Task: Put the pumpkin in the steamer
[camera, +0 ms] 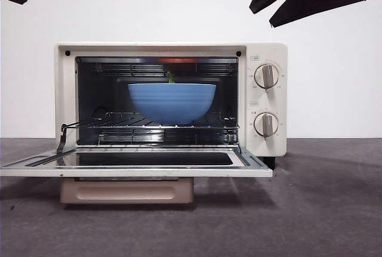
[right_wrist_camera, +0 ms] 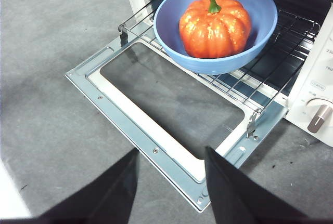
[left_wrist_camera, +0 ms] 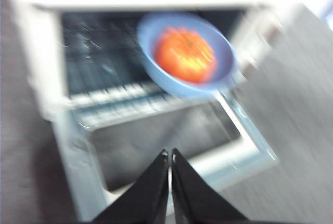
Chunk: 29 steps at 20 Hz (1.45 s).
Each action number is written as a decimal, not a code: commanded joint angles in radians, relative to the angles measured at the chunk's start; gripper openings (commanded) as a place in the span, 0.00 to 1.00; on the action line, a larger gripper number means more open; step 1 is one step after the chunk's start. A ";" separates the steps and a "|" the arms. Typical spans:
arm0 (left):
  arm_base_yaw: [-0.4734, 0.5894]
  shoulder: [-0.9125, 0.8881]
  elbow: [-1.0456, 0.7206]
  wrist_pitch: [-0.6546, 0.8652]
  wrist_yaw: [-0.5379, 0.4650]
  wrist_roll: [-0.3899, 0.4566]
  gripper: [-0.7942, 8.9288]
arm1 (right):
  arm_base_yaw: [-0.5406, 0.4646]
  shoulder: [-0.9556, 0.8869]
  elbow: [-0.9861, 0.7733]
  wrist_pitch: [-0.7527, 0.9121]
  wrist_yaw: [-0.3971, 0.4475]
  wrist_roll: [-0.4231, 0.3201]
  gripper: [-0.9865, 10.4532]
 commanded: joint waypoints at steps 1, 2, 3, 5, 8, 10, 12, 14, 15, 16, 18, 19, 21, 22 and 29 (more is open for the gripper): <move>0.083 0.039 -0.006 0.017 0.025 -0.018 0.09 | 0.010 0.006 0.010 0.009 -0.017 -0.005 0.26; 0.135 0.068 -0.008 0.020 0.065 -0.007 0.09 | 0.010 0.006 0.010 0.009 -0.026 -0.005 0.26; 0.177 0.095 -0.009 0.029 0.100 -0.002 0.09 | 0.010 0.006 0.010 0.009 -0.026 -0.005 0.26; 0.269 0.167 -0.009 0.071 0.194 0.001 0.09 | 0.010 0.006 0.010 0.009 -0.029 -0.005 0.26; 0.375 0.304 -0.009 0.106 0.301 0.017 0.09 | 0.010 0.006 0.010 0.009 -0.050 -0.005 0.26; 0.407 0.396 -0.009 0.114 0.341 0.031 0.09 | 0.010 0.006 0.010 0.009 -0.050 -0.005 0.26; 0.414 0.475 -0.009 0.116 0.341 0.053 0.09 | 0.010 0.006 0.010 0.009 -0.050 -0.005 0.26; 0.414 0.541 -0.009 0.125 0.341 0.082 0.09 | 0.010 0.006 0.010 0.009 -0.050 -0.005 0.26; 0.414 0.568 -0.009 0.135 0.340 0.100 0.09 | 0.010 0.006 0.010 0.009 -0.050 -0.005 0.26; 0.414 0.602 -0.009 0.155 0.339 0.101 0.09 | 0.010 0.006 0.010 0.009 -0.050 -0.005 0.26; 0.415 0.664 -0.009 0.175 0.339 0.098 0.09 | 0.010 0.006 0.010 0.008 -0.050 -0.005 0.26; 0.415 0.694 -0.009 0.175 0.339 0.106 0.09 | 0.010 0.006 0.010 0.008 -0.050 -0.005 0.26; 0.415 0.749 -0.009 0.180 0.339 0.121 0.09 | 0.010 0.006 0.010 0.008 -0.050 -0.005 0.26; 0.415 0.774 -0.009 0.187 0.339 0.121 0.09 | 0.010 0.006 0.010 0.008 -0.050 -0.005 0.26; 0.415 0.883 -0.009 0.235 0.421 0.121 0.09 | 0.010 0.006 0.010 0.009 -0.049 -0.005 0.26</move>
